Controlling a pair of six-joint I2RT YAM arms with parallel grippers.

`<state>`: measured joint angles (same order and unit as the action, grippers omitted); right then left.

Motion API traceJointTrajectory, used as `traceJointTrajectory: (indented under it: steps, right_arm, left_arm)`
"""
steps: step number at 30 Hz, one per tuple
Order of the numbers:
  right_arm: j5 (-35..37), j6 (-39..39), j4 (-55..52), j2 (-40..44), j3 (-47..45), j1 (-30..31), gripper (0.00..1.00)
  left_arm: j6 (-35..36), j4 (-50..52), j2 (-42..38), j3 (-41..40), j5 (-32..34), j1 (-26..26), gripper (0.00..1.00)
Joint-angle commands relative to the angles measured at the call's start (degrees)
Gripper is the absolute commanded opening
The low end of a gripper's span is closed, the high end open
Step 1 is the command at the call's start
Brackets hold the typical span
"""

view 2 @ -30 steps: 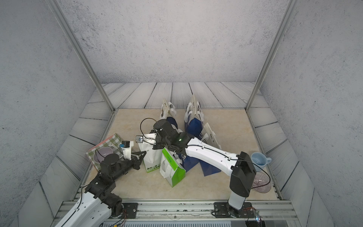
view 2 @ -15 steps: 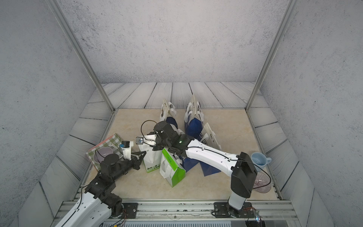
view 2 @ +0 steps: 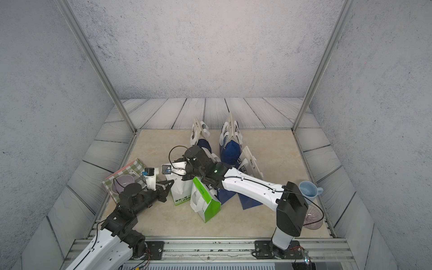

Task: Open the takeout bag
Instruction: Open the takeout bag at the center of the board.

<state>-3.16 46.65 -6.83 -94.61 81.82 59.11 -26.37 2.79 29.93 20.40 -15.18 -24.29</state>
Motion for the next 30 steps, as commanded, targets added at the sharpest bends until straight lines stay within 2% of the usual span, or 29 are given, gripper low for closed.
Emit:
traceJointTrajectory:
  steps: [1, 9, 20, 30]
  right_arm:
    - [-4.77, 1.29, 0.5, 3.36, -2.0, 0.66, 0.28]
    - [-6.94, 2.1, -2.56, 2.82, -1.27, 0.67, 0.27]
    - [-0.21, 1.87, -1.3, -0.29, 0.86, 0.72, 0.3]
    - [2.33, 2.42, 0.12, -1.53, 1.52, 0.74, 0.3]
  left_arm:
    - [-0.31, -2.8, -0.75, -0.27, -0.55, -0.14, 0.0]
    - [-0.39, -2.96, -0.75, -0.36, -0.73, -0.13, 0.0]
    - [-0.47, -2.96, -0.93, -0.45, -0.91, -0.14, 0.0]
    - [-0.48, -3.37, -0.73, -0.39, -0.9, -0.14, 0.0]
